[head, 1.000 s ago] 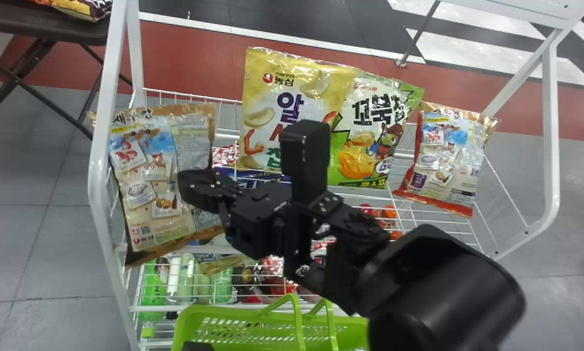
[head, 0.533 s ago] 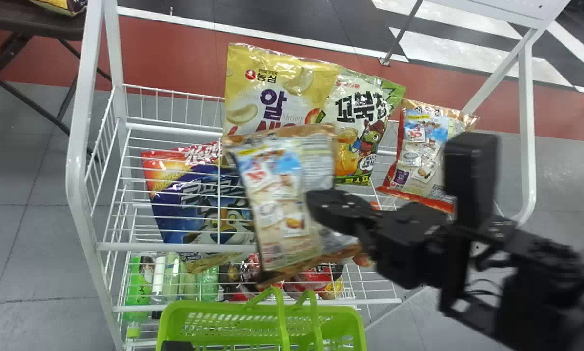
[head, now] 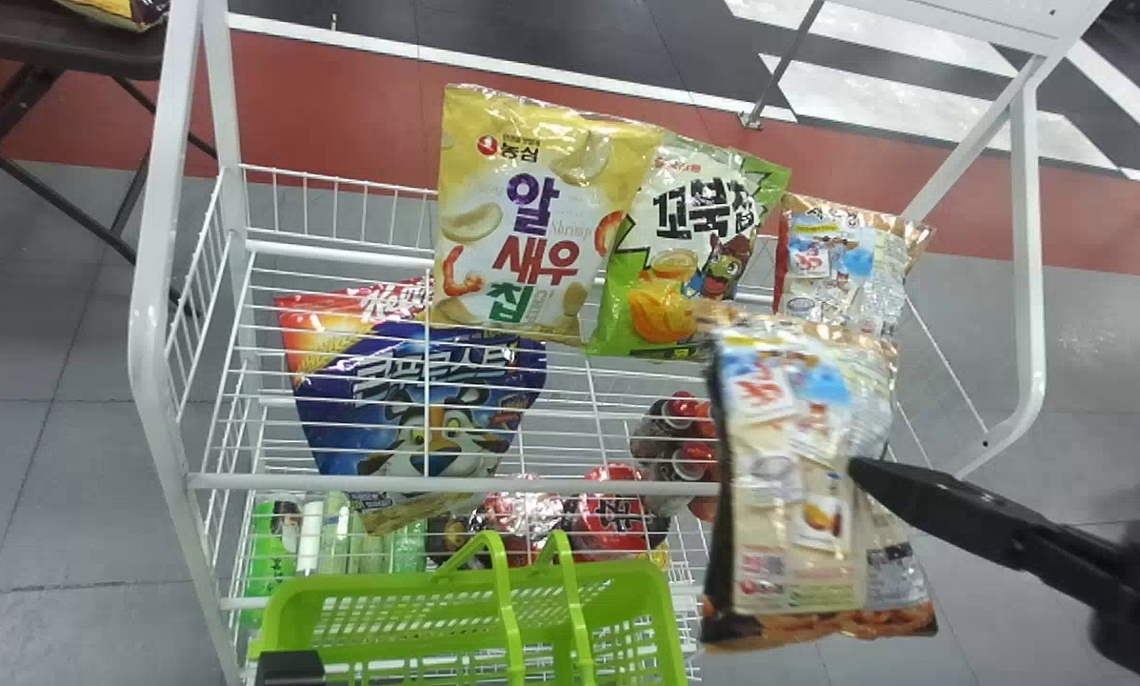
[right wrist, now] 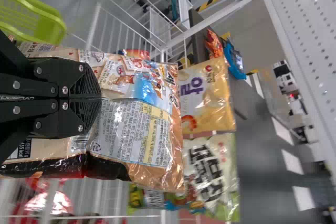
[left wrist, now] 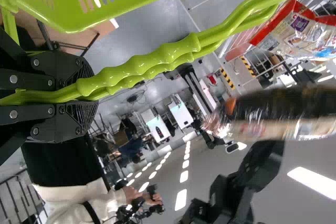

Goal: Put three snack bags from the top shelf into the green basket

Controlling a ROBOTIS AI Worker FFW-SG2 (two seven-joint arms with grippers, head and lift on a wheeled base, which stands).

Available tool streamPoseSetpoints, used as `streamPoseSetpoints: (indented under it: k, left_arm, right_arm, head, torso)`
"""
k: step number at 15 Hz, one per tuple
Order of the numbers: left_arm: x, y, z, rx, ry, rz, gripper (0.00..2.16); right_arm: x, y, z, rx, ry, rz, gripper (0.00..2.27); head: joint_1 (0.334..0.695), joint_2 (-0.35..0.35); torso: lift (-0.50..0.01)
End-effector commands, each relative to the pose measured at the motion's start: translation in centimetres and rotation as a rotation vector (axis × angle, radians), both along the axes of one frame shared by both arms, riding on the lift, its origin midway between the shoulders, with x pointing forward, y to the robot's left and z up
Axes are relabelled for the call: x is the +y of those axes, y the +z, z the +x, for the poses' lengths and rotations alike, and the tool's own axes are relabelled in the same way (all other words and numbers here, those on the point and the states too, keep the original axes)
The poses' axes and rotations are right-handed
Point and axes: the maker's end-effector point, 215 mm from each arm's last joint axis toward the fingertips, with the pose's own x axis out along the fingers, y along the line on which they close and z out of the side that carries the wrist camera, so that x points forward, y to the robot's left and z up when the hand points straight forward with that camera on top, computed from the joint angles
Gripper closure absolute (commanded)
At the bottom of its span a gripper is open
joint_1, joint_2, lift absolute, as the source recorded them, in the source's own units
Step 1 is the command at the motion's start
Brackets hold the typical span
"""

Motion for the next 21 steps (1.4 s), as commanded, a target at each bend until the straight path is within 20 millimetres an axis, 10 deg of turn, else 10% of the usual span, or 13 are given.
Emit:
streamPoseSetpoints:
  k: [1, 8, 21]
  left_arm:
    - [0.4, 0.0, -0.1, 0.024, -0.009, 0.018, 2.02]
    - [2.0, -0.1, -0.9, 0.087, -0.030, 0.079, 2.02]
    - [2.4, 2.3, -2.2, 0.106, -0.072, 0.104, 2.02]
  right_arm:
    - [-2.3, -1.9, -2.4, 0.090, -0.047, 0.048, 2.24]
    - [1.6, -15.4, -7.4, 0.471, 0.003, 0.172, 2.24]
    - [16.1, -25.5, -6.7, 0.511, 0.287, 0.160, 2.24]
  head:
    - [0.695, -0.350]
    - [0.695, -0.350]
    - [0.695, -0.350]
  torso:
    - [-0.047]
    - [-0.047]
    - [-0.047]
